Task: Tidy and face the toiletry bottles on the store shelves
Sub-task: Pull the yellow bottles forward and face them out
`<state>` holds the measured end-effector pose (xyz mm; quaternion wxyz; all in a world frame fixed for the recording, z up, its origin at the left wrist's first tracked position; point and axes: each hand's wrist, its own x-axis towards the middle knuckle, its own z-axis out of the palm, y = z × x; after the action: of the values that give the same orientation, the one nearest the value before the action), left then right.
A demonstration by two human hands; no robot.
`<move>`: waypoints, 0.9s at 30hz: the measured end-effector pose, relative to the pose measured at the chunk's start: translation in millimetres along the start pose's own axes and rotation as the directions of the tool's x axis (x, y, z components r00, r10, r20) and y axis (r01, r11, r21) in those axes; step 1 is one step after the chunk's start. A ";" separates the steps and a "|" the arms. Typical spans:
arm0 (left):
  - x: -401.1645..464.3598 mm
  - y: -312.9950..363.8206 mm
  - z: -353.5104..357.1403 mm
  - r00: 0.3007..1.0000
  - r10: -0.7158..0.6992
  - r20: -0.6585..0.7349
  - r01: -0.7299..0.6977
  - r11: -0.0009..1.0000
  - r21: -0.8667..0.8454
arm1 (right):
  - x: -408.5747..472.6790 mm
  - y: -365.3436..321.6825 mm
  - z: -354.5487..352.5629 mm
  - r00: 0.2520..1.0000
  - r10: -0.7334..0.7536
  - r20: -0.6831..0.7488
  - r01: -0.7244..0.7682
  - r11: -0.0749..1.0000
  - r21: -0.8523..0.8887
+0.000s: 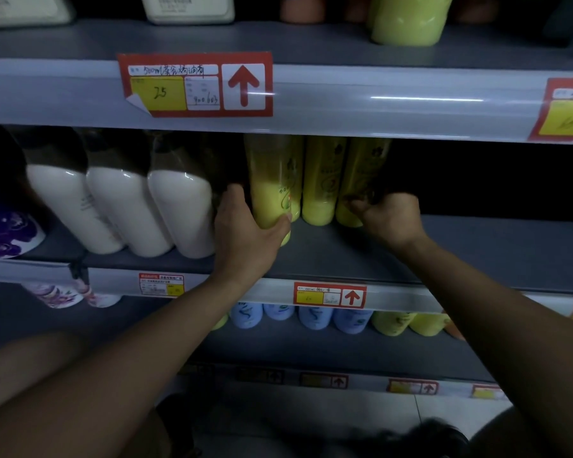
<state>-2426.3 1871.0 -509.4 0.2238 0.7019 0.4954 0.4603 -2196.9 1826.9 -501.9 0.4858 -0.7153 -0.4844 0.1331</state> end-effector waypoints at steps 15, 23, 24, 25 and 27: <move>-5.6 -3.9 -5.6 0.998 0.008 0.066 -0.001 0.994 -0.106 | -8.4 -4.7 -6.2 1.000 0.011 -0.007 -0.012 0.988 -0.151; -18.4 2.1 -26.4 0.998 0.045 0.054 -0.037 0.990 -0.137 | -26.7 -14.3 -22.7 0.993 -0.065 -0.101 0.028 0.944 -0.329; -20.0 2.7 -29.6 0.998 0.047 0.035 -0.043 0.993 -0.113 | -29.3 -15.2 -25.5 0.989 -0.080 -0.127 0.032 0.941 -0.338; -22.1 4.2 -33.0 0.998 0.055 0.014 -0.053 0.994 -0.091 | -33.3 -17.8 -28.9 0.985 -0.091 -0.150 0.035 0.938 -0.345; -27.5 11.6 -40.0 0.995 0.092 -0.026 -0.093 0.993 -0.074 | -41.9 -23.1 -36.1 0.976 -0.106 -0.190 0.030 0.931 -0.365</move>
<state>-2457.7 1835.8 -493.1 0.2226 0.7099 0.4473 0.4963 -2206.8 1773.4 -476.8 0.3985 -0.7847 -0.4722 -0.0498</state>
